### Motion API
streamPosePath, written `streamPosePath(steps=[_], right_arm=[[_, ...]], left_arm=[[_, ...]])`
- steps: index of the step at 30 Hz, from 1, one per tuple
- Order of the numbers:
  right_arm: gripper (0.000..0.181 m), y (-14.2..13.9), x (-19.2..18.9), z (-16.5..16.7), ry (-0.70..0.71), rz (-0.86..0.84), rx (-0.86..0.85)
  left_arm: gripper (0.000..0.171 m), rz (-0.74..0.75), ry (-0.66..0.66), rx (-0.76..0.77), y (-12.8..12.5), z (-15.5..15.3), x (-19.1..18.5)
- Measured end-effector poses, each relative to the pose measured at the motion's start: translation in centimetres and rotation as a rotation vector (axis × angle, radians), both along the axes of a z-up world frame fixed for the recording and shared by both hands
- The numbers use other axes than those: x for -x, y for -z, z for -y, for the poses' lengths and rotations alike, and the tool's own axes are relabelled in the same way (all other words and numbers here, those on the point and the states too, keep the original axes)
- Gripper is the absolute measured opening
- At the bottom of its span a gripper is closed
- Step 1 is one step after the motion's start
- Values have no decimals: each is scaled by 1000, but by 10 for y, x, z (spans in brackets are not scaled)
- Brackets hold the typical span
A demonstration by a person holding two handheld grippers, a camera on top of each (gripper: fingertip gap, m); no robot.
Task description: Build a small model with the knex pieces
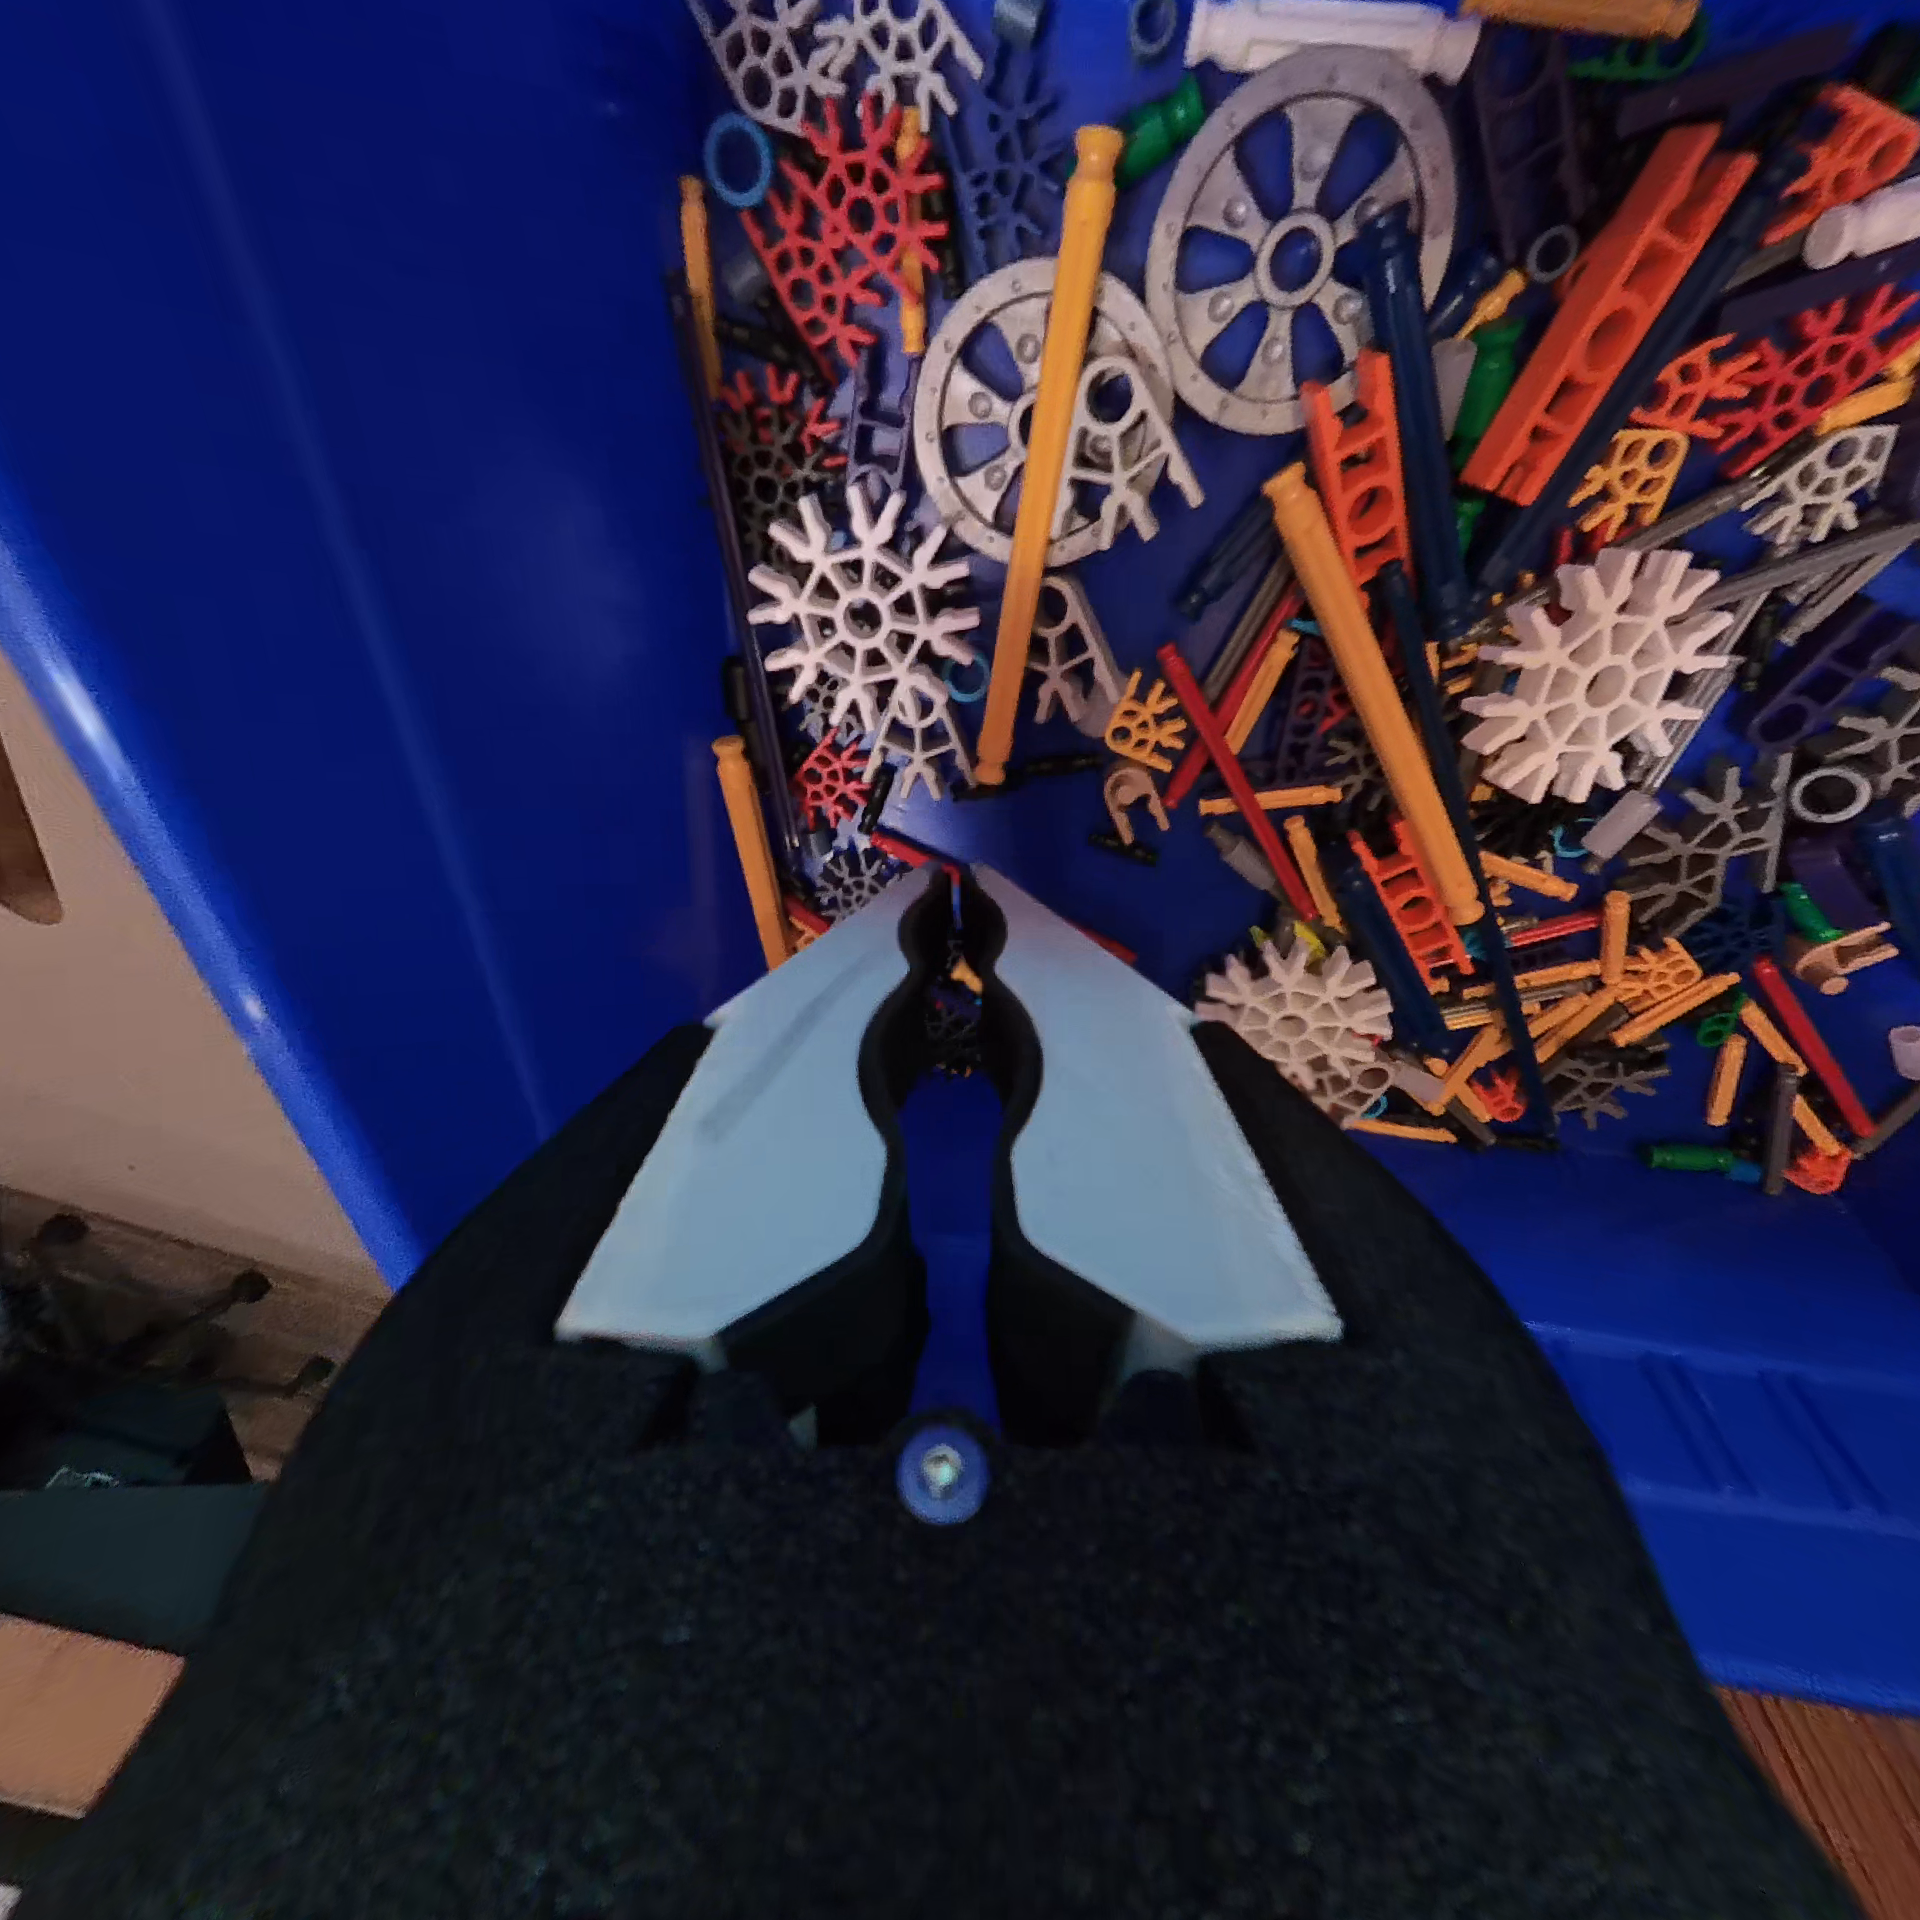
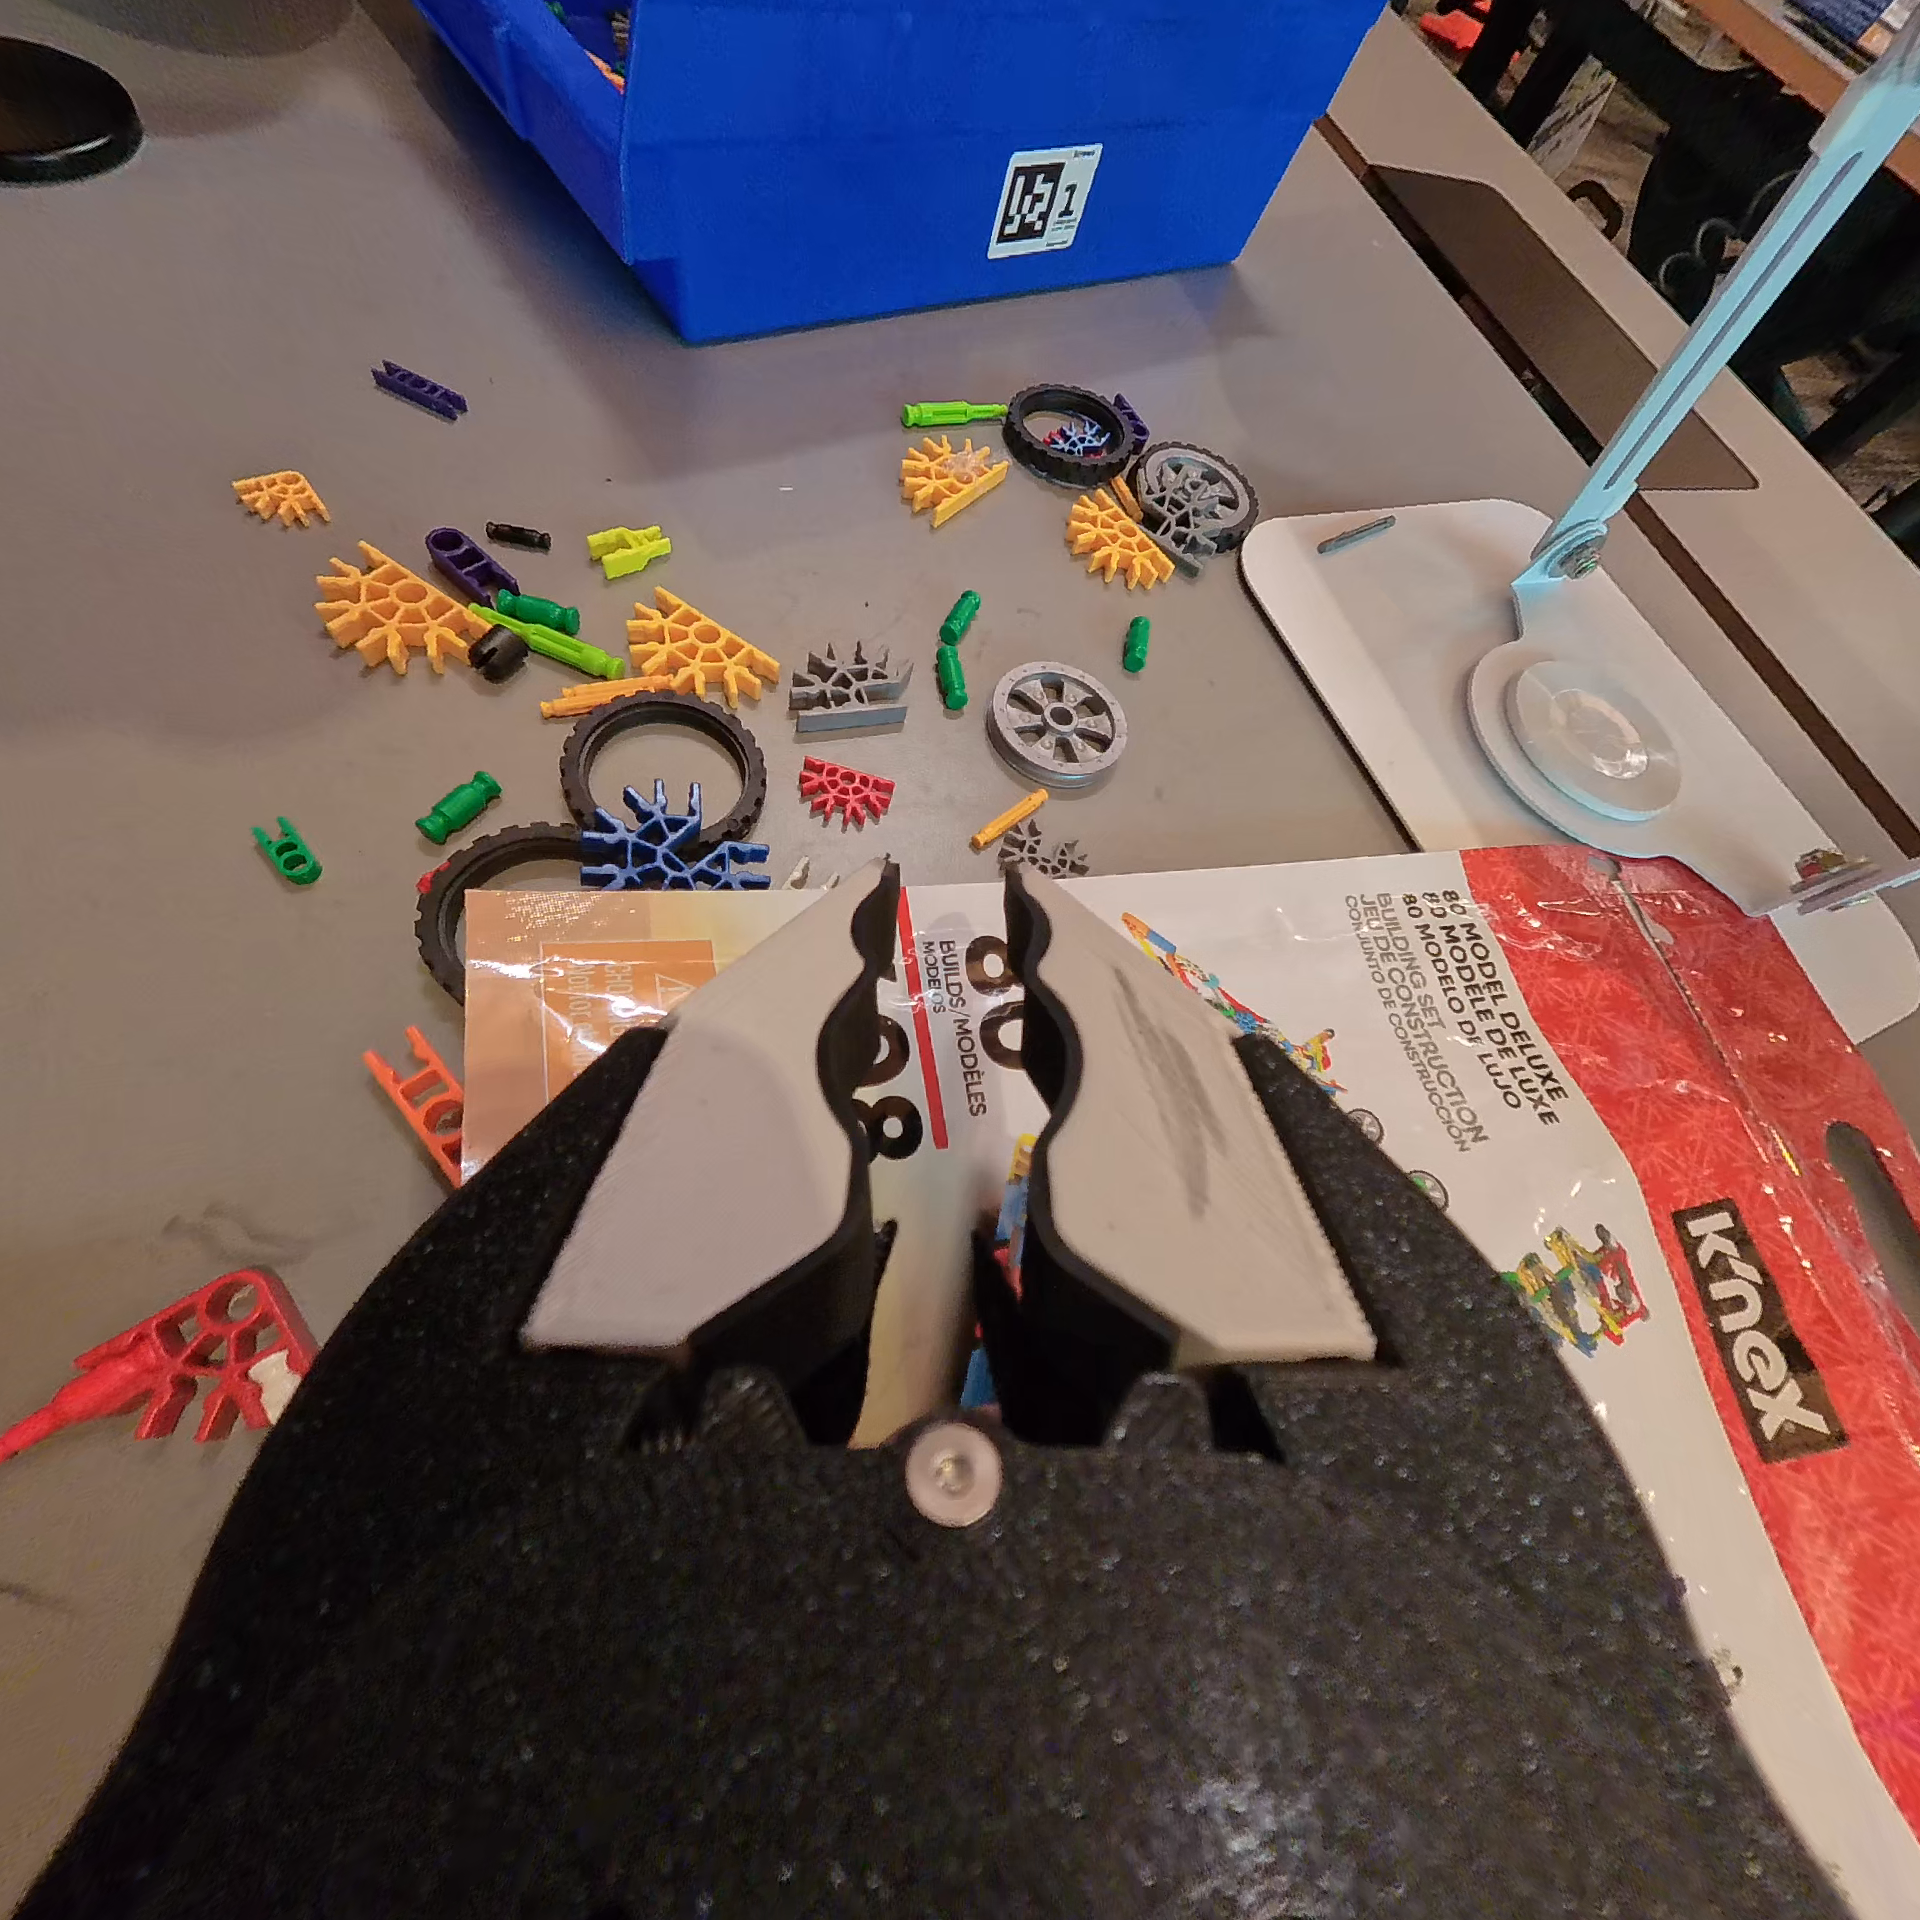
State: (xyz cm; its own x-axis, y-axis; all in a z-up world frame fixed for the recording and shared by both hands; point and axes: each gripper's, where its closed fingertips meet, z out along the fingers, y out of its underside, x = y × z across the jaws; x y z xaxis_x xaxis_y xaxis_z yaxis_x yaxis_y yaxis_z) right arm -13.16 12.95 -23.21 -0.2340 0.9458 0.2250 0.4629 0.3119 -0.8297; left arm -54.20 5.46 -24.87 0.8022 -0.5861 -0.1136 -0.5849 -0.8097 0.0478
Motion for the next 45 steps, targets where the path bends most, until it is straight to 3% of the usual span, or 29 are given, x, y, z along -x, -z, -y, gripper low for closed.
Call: streamPosePath(steps=[12, 19, 26, 37, 45], right_arm=[[19, 0, 0, 0, 0, -2, -1], [19, 0, 0, 0, -1, -1, -2], [19, -1, 0, 0, -1, -4, -5], [19, -1, -1, 1, -1, -2, -8], [19, -2, -1, 1, -1, -6, -8]], left_arm=[[14, 1, 33, 22, 9, 0, -8], [2, 45, 22, -14, -9, 4, -11], [12, 81, 7, -91, -17, -1, -10], [17, -20, 12, -6, 14, -7, -4], [14, -11, 46, 28, 17, -3, -9]])
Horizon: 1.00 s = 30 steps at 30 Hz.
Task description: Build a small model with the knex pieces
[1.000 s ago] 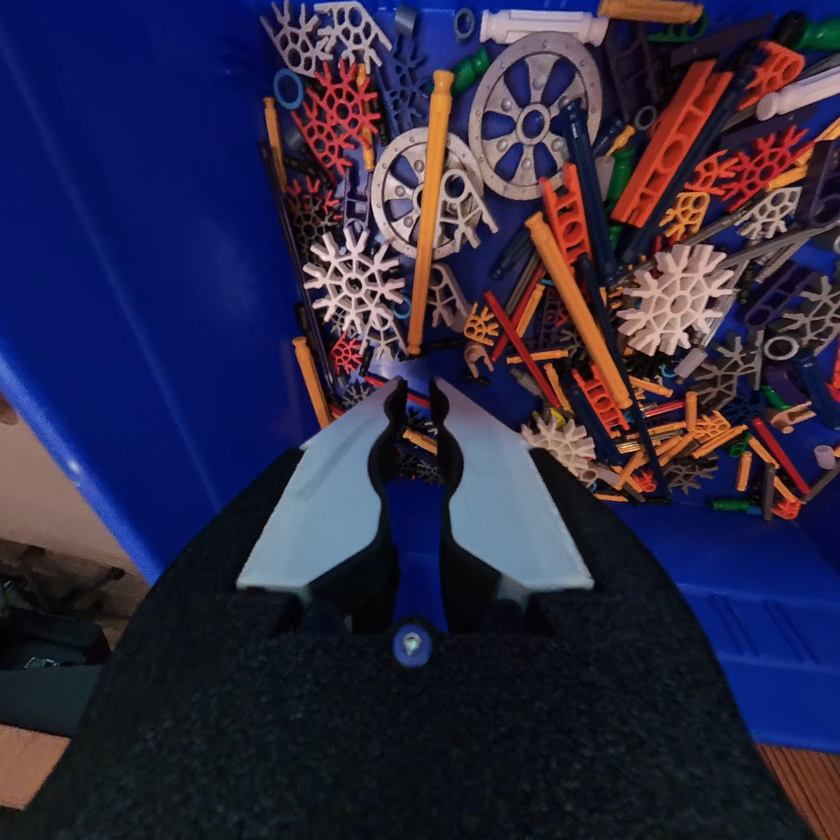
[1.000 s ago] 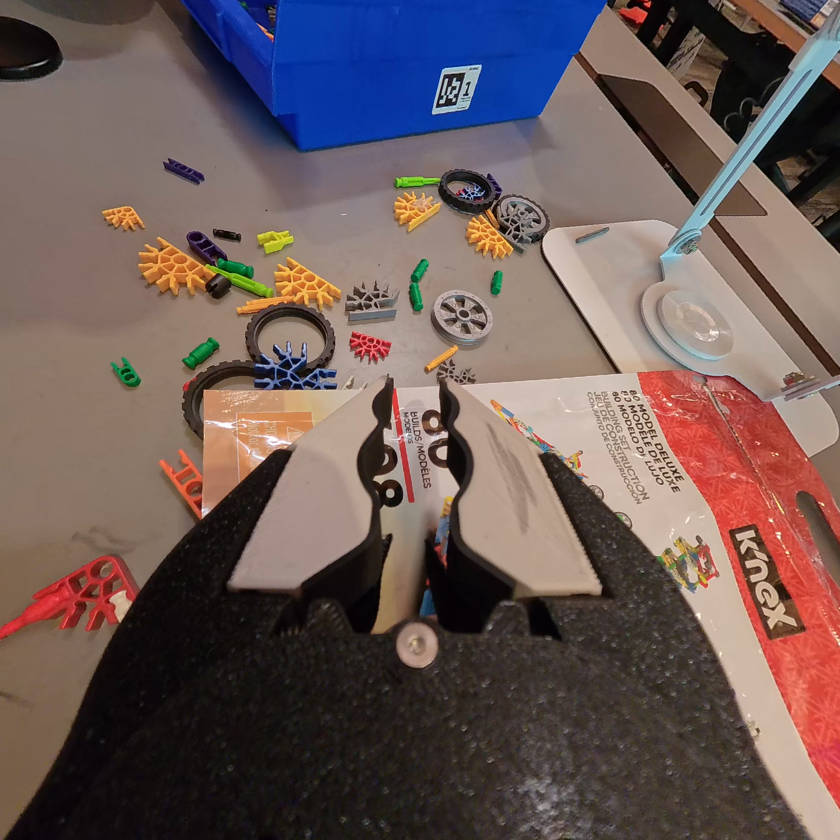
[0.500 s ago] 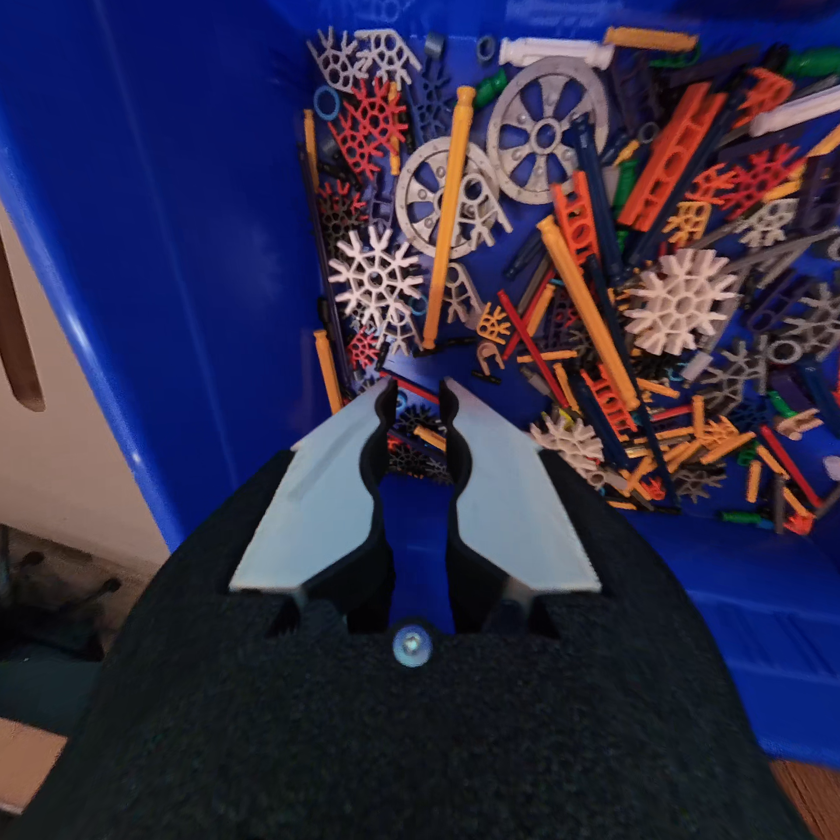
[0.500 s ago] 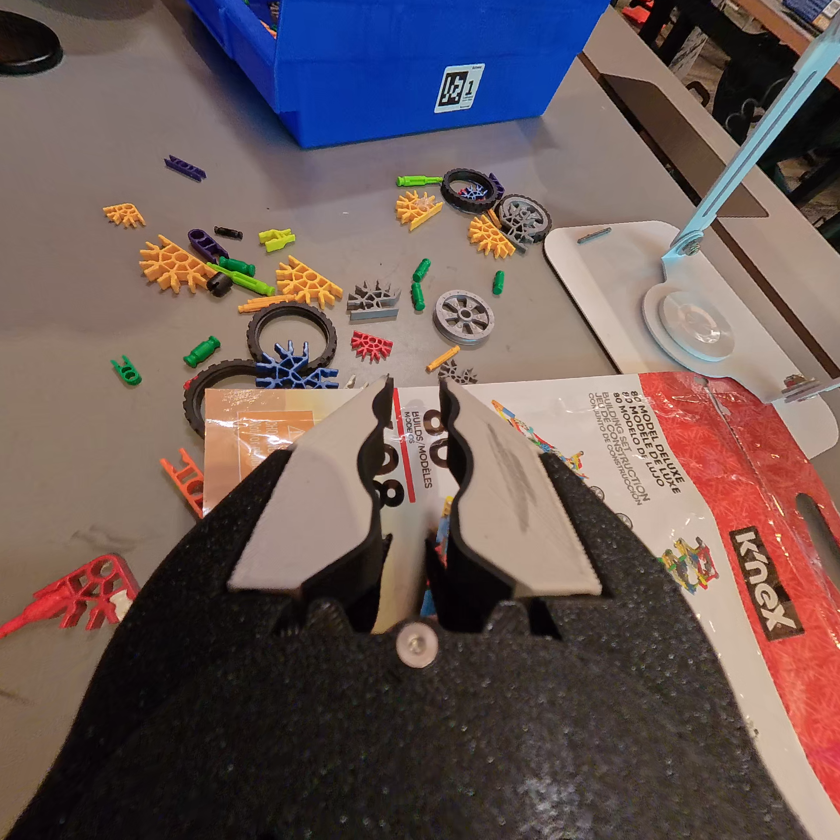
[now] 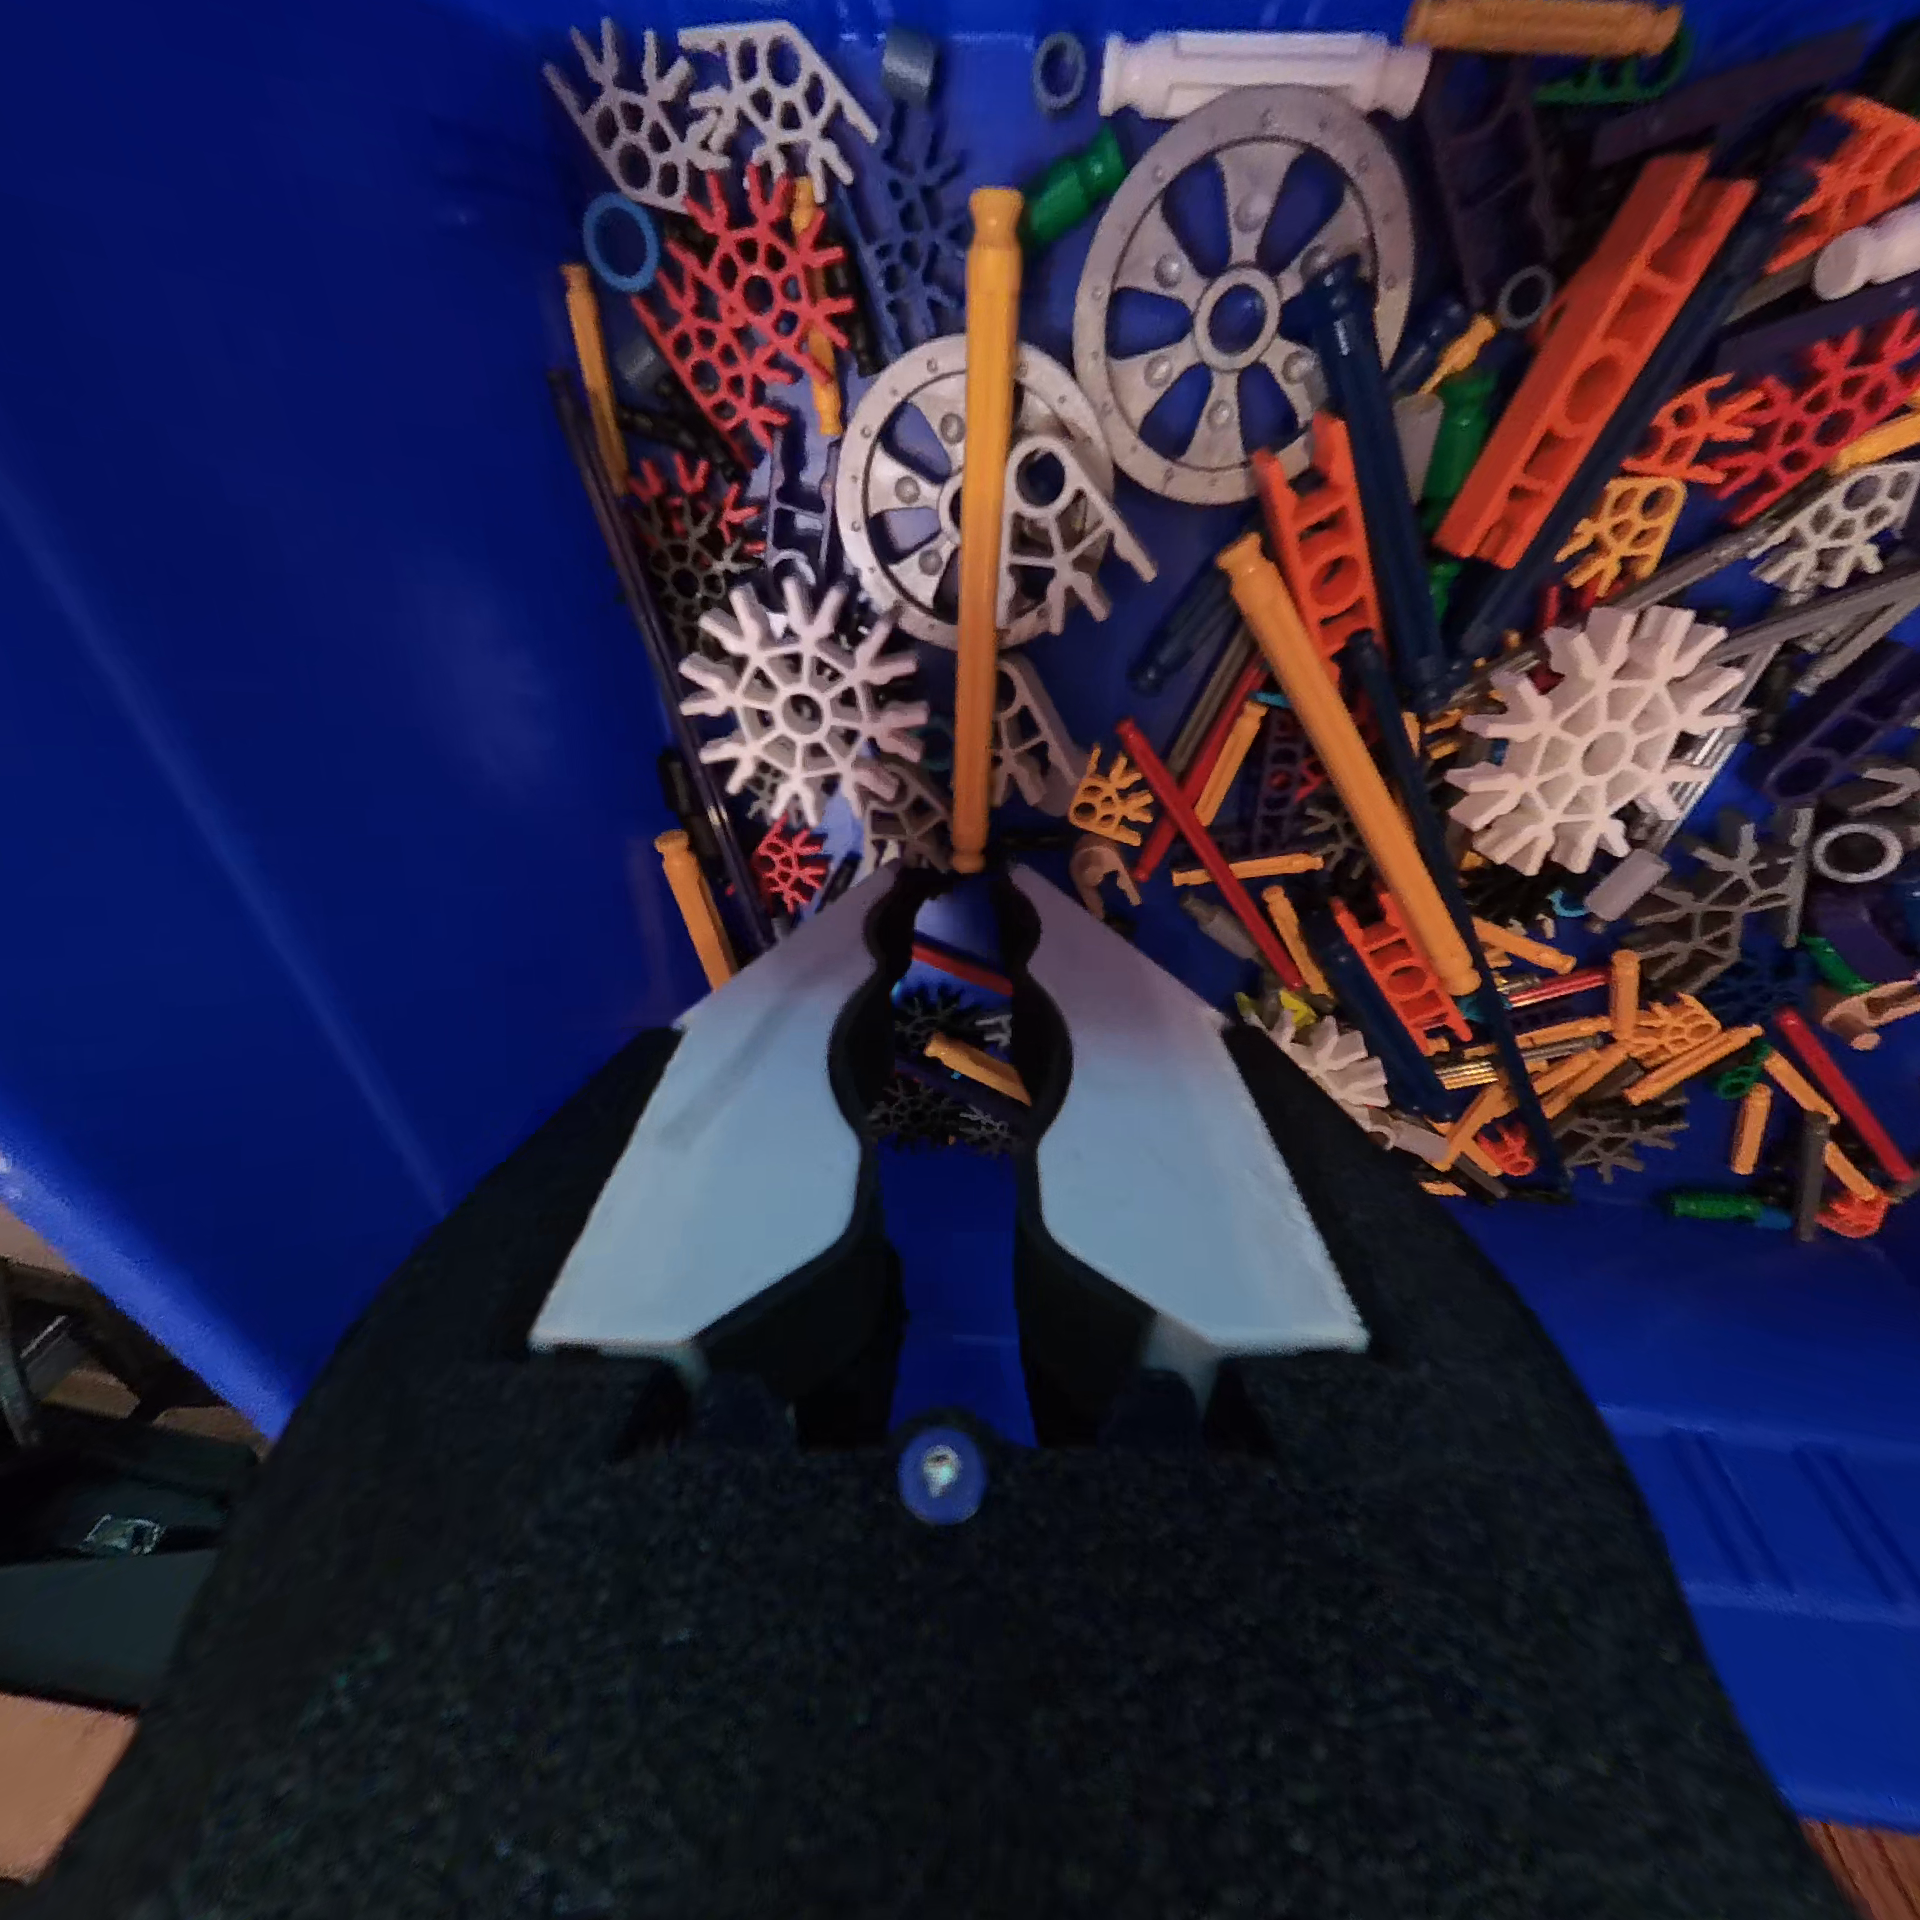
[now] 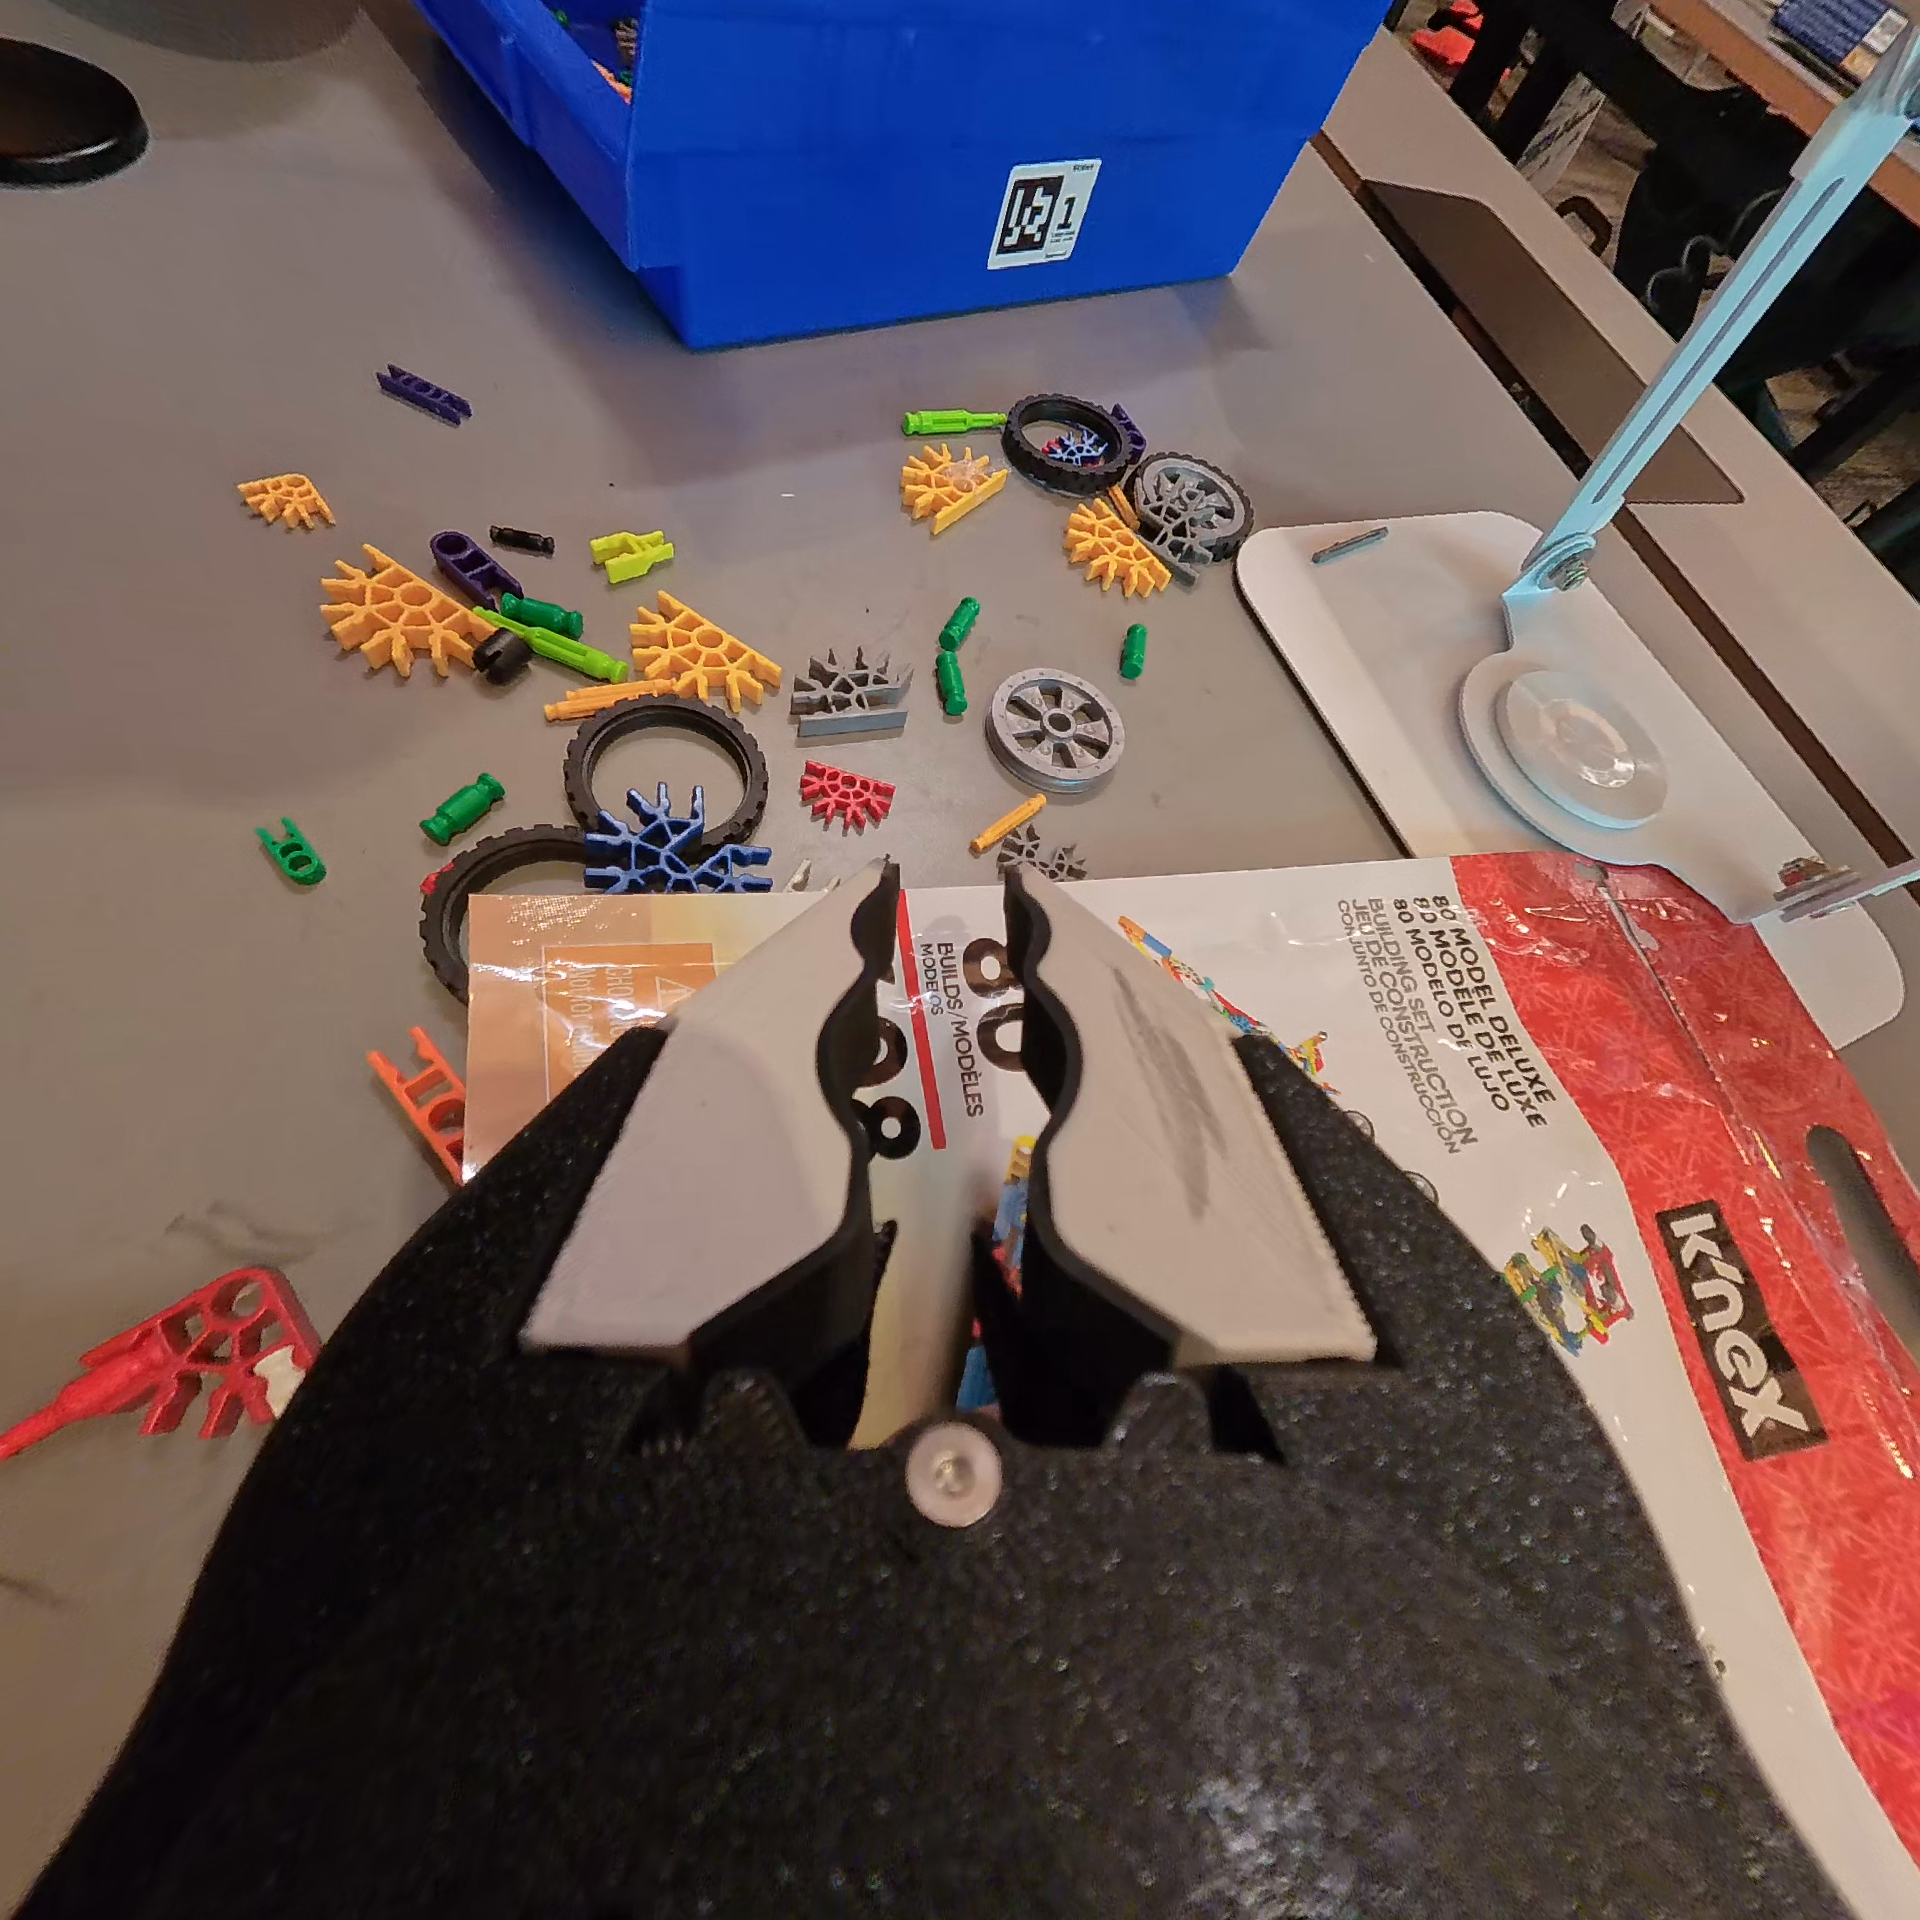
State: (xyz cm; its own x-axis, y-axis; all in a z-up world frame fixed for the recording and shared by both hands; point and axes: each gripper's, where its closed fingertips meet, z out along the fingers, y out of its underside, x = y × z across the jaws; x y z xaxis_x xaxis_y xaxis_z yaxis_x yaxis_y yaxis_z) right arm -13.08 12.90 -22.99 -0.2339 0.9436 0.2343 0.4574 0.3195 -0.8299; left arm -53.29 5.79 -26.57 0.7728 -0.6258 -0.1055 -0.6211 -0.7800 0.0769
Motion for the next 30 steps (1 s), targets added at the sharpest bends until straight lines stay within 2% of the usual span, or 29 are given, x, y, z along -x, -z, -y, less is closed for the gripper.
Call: streamPosePath(steps=[8, 19, 24, 30], right_arm=[[19, 0, 0, 0, -1, 0, -4], [19, 0, 0, 0, -1, 2, -3], [19, 0, 0, 0, -2, 2, -4], [19, 0, 0, 0, -3, 2, -7]], left_arm=[[7, -4, -15, 58, -1, 17, 1], [14, -1, -25, -84, -16, 3, 6], [9, -9, 0, -154, -26, -5, 3], [5, 16, 26, -168, -29, -6, -3]])
